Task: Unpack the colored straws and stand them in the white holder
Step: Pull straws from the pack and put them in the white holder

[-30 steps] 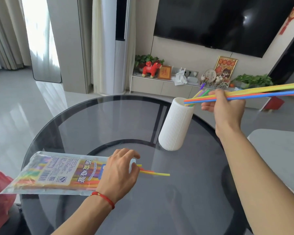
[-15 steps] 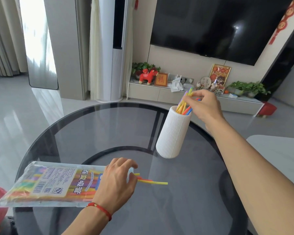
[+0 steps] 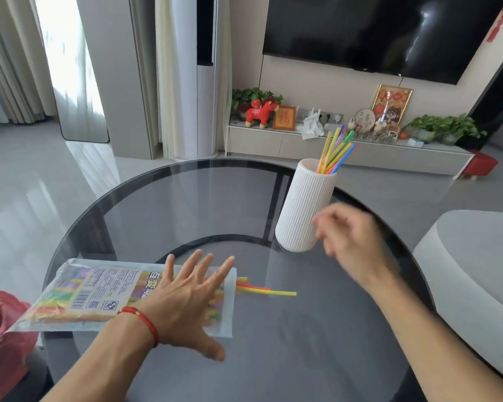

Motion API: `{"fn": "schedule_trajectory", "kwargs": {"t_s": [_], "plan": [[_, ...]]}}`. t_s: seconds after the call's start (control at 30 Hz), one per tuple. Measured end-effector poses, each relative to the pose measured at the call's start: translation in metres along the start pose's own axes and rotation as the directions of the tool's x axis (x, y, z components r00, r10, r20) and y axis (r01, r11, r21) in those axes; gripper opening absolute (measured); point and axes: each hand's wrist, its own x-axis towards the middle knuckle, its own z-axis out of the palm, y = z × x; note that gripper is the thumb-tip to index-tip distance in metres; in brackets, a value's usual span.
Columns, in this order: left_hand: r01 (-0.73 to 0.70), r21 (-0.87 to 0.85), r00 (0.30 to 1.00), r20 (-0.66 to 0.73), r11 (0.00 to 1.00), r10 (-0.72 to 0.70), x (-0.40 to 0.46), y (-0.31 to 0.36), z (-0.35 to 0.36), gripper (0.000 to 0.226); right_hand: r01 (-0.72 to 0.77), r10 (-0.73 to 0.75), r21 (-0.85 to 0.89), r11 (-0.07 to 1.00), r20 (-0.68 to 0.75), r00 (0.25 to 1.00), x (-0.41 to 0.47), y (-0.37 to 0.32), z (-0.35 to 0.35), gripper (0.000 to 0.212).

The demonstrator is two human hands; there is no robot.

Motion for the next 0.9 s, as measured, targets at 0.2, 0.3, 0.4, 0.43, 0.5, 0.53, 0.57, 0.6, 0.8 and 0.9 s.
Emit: {"fn": "schedule_trajectory", "kwargs": {"t_s": [0.2,0.3,0.4,0.43,0.5,0.53,0.57,0.6,0.8,0.9], "plan": [[0.003,0.052,0.994,-0.110,0.999,0.003,-0.003,0.000,-0.011,0.115,0.001,0.259,-0.495,0.869,0.456,0.851,-0.053,0.042,0.054,0.039],[0.006,0.042,0.980,-0.200,0.999,0.003,-0.003,0.003,-0.013,0.098,0.040,0.201,-0.487,0.873,0.432,0.879,-0.059,0.037,0.072,0.056],[-0.020,0.038,0.960,-0.280,0.999,0.030,-0.002,0.007,-0.013,0.093,-0.021,0.175,-0.392,0.920,0.363,0.915,-0.069,0.028,0.087,0.044],[-0.033,0.039,0.949,-0.311,0.999,0.044,-0.002,0.008,-0.014,0.092,-0.057,0.178,-0.338,0.939,0.338,0.924,-0.070,0.024,0.092,0.039],[-0.048,0.090,0.933,-0.352,0.995,0.077,-0.003,0.014,-0.017,0.090,-0.119,0.185,-0.217,0.969,0.319,0.929,-0.069,0.017,0.099,0.034],[-0.051,0.147,0.925,-0.367,0.988,0.102,-0.003,0.017,-0.019,0.089,-0.164,0.202,-0.143,0.976,0.319,0.926,-0.069,0.015,0.102,0.033],[-0.053,0.212,0.918,-0.374,0.976,0.131,-0.003,0.021,-0.021,0.088,-0.228,0.236,-0.063,0.972,0.320,0.918,-0.069,0.013,0.104,0.032],[-0.055,0.275,0.913,-0.375,0.960,0.159,-0.002,0.024,-0.023,0.087,-0.303,0.282,0.012,0.953,0.330,0.901,-0.069,0.010,0.105,0.030],[0.001,0.433,0.928,-0.337,0.902,0.161,0.000,0.033,-0.021,0.090,-0.560,0.411,0.338,0.756,0.421,0.809,-0.074,0.009,0.104,0.023],[0.037,0.417,0.948,-0.301,0.908,0.100,-0.003,0.026,-0.019,0.093,-0.600,0.442,0.391,0.699,0.423,0.791,-0.069,0.012,0.098,0.014]]}}
